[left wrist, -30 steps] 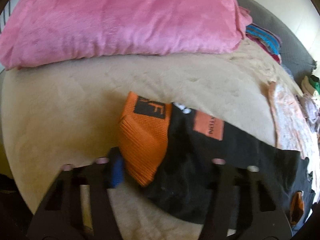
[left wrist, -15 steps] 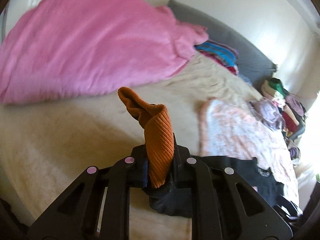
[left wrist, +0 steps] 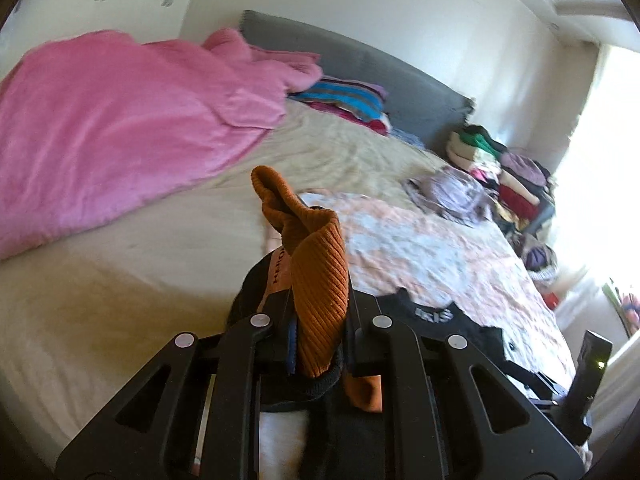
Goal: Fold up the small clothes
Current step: 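Carry the sleeve across the body with the left gripper and release, then grasp the folded orange cuff with the right gripper and lift it, then lay the cuff flat on the folded body and open the right gripper, then move the left gripper toward the sweatshirt hem, then grasp the sweatshirt hem corners with both grippers, then lift the hem with both grippers and fold it over toward the collar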
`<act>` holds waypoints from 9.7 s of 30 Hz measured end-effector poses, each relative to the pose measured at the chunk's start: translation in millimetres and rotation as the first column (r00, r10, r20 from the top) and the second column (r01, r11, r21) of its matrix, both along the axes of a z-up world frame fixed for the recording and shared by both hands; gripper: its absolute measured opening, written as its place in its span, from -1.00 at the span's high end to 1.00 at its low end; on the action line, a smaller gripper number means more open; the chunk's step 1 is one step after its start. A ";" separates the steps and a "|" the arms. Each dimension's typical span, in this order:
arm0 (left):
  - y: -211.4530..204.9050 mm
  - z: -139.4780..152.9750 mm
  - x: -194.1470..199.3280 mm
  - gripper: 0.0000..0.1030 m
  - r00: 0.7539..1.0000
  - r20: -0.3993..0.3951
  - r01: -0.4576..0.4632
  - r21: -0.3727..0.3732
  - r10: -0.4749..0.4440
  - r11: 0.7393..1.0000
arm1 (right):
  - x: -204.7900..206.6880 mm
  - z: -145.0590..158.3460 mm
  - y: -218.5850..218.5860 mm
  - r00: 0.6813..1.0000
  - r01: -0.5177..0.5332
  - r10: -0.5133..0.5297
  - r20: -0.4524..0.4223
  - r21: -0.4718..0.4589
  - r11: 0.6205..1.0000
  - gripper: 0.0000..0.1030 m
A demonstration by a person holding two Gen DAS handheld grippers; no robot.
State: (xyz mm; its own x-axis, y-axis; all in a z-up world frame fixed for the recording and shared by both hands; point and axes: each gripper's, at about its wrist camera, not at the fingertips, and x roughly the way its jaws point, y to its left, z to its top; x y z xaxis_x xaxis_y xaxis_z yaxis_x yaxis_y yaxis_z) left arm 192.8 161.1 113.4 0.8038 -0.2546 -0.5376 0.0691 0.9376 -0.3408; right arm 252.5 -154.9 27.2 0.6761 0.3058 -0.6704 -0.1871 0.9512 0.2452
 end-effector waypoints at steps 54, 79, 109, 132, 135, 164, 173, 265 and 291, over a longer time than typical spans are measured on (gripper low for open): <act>-74.6 -81.6 -7.2 -0.62 0.980 -0.193 0.067 0.106 -0.046 0.992 | -29.6 -78.1 -25.3 0.967 0.019 0.008 -0.253 0.105 0.994 -0.21; -92.5 -85.7 24.7 -0.65 0.974 -0.211 0.124 0.168 -0.087 0.978 | 17.3 -16.2 -88.2 1.000 -0.021 0.021 0.003 -0.093 0.995 0.85; -141.3 -158.2 50.1 -0.27 0.894 -0.382 0.329 0.205 -0.234 0.922 | 1.0 -48.3 -35.4 0.985 -0.159 0.150 -0.082 -0.119 0.980 0.25; -129.2 -151.3 39.0 -0.27 0.901 -0.350 0.321 0.143 -0.255 0.936 | 1.4 -60.9 -54.5 0.987 -0.043 0.024 -0.161 -0.118 0.992 -0.11; -126.8 -148.3 36.0 -0.27 0.904 -0.347 0.314 0.135 -0.252 0.940 | -3.0 -54.2 -55.4 0.988 -0.034 0.018 -0.151 -0.102 0.994 -0.24; -81.0 -91.3 -15.2 -0.81 0.970 -0.217 0.146 0.175 -0.107 0.974 | -54.9 11.0 -68.7 0.998 0.055 -0.056 -0.006 -0.080 0.995 -0.83; -58.8 -88.4 -31.6 -0.81 0.975 -0.213 0.104 0.185 -0.063 0.977 | -73.4 17.0 -65.6 0.999 0.047 -0.048 -0.005 -0.105 0.993 -0.83; -22.3 -180.8 -157.4 0.95 0.847 -0.489 0.232 -0.009 -0.207 0.973 | -213.7 -56.7 -121.0 0.975 -0.015 0.043 -0.220 0.128 0.992 0.73; -14.8 -55.4 -105.5 0.96 0.966 -0.188 0.162 -0.093 -0.177 0.982 | -175.8 35.2 -179.1 0.994 0.007 -0.032 0.107 0.226 0.974 0.73</act>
State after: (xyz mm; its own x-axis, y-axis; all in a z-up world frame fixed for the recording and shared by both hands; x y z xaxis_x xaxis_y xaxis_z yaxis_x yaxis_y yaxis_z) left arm 87.3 146.3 58.0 0.6273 -0.4247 -0.6528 0.1506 0.8886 -0.4333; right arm 76.8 -334.0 62.3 0.7489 0.4259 -0.5077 -0.2062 0.8778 0.4323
